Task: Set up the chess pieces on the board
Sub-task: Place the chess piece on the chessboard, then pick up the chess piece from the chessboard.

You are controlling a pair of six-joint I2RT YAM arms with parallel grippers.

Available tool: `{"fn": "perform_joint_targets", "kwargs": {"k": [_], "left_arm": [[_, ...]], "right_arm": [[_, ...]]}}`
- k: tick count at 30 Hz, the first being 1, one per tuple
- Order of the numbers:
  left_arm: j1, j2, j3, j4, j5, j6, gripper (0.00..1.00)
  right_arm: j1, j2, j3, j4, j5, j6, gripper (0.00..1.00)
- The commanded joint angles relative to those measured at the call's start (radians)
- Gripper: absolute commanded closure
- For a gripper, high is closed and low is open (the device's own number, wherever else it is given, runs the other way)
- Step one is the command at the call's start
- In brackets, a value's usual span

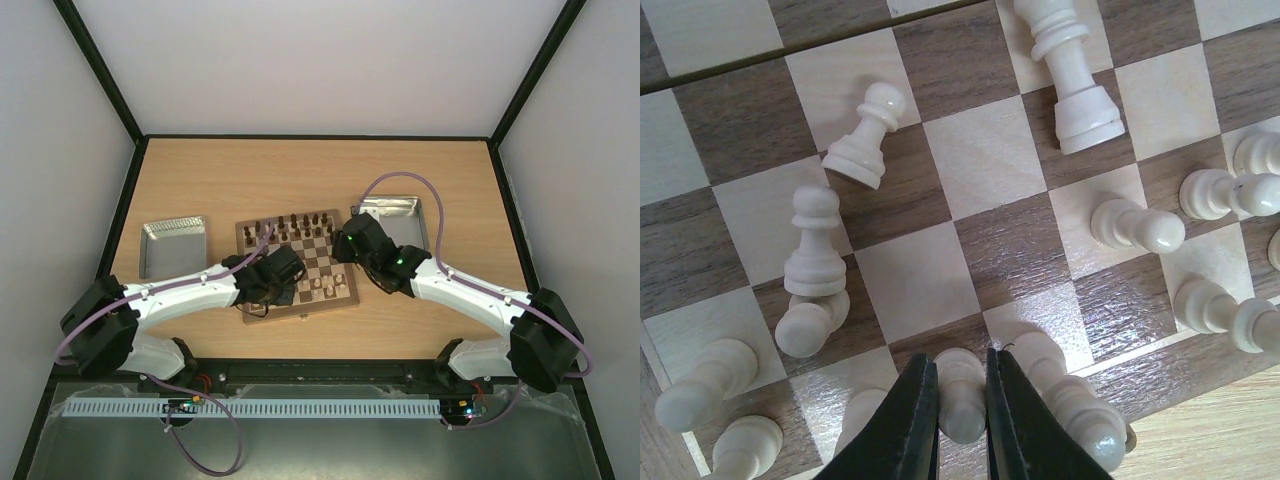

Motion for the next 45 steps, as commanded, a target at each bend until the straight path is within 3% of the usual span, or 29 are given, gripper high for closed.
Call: {"fn": "perform_joint_targets", "kwargs": {"k": [1,8,17,23,31,36,45], "left_arm": [[-0.010,0.018,-0.003,-0.021,-0.024,-0.013,0.91],[-0.011,-0.001,0.037,-0.059,-0.025,-0.001,0.77],[0.010,-0.053,0.120,-0.092,-0.053,0.013,0.73],[0.145,-0.171,0.095,-0.087,-0.091,-0.005,0.71],[0.373,-0.434,-0.005,-0.063,-0.071,-0.003,0.65],[0.447,-0.512,-0.055,-0.043,-0.020,0.017,0.63],[0.480,-0.515,-0.095,-0.010,0.042,0.046,0.63]], "right_arm": [[-0.003,-0.003,-0.013,-0.007,0.012,0.017,0.37],[-0.003,-0.015,-0.006,-0.009,0.004,0.019,0.37],[-0.003,0.019,0.071,-0.060,-0.134,0.002,0.37],[0.001,0.217,0.231,-0.187,-0.317,-0.026,0.40],[0.071,0.476,0.434,-0.330,-0.245,-0.070,0.40],[0.097,0.586,0.507,-0.379,-0.229,-0.061,0.48],[0.113,0.689,0.560,-0.410,-0.211,-0.042,0.63]]}}
